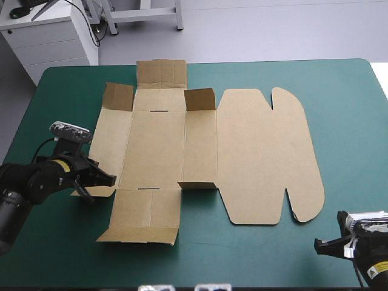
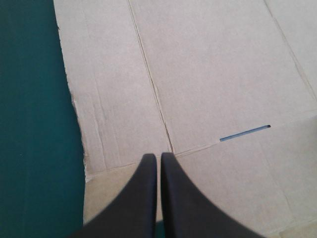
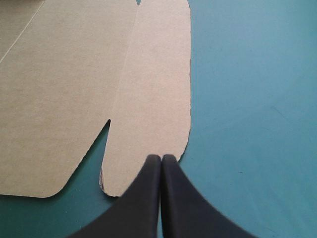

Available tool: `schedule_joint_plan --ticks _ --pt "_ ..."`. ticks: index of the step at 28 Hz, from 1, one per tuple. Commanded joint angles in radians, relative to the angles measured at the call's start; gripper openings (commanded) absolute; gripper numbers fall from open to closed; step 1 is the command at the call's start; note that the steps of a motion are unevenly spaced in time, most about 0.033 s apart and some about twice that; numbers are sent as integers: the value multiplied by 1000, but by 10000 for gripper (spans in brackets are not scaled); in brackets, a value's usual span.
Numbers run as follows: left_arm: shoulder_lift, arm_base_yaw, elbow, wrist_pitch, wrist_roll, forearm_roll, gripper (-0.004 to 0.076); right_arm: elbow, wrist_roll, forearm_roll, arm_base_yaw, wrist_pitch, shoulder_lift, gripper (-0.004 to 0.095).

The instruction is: Fold the box

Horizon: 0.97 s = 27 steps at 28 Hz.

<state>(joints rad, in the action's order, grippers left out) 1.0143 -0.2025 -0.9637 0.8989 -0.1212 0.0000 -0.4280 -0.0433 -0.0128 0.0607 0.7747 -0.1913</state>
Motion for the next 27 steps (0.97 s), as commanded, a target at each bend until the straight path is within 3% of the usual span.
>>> schedule_joint_plan --ticks 1,8,13,17,23,27 --pt "116 3 -108 -44 -21 -18 17 -27 -7 3 -8 -73 -13 -19" --pt "262 4 -244 25 -60 -25 17 -27 -7 3 -8 -73 -13 -19" --pt "281 101 -263 57 -164 -155 17 -27 -7 3 -8 -73 -13 -19" --pt "295 287 -263 126 -351 -377 17 -27 -7 3 -8 -73 -13 -19" --pt "355 609 -263 283 -505 -588 17 -27 -7 3 -8 -73 -13 -19" --pt "401 733 -263 269 -523 -592 16 -27 -7 3 -8 -73 -13 -19"
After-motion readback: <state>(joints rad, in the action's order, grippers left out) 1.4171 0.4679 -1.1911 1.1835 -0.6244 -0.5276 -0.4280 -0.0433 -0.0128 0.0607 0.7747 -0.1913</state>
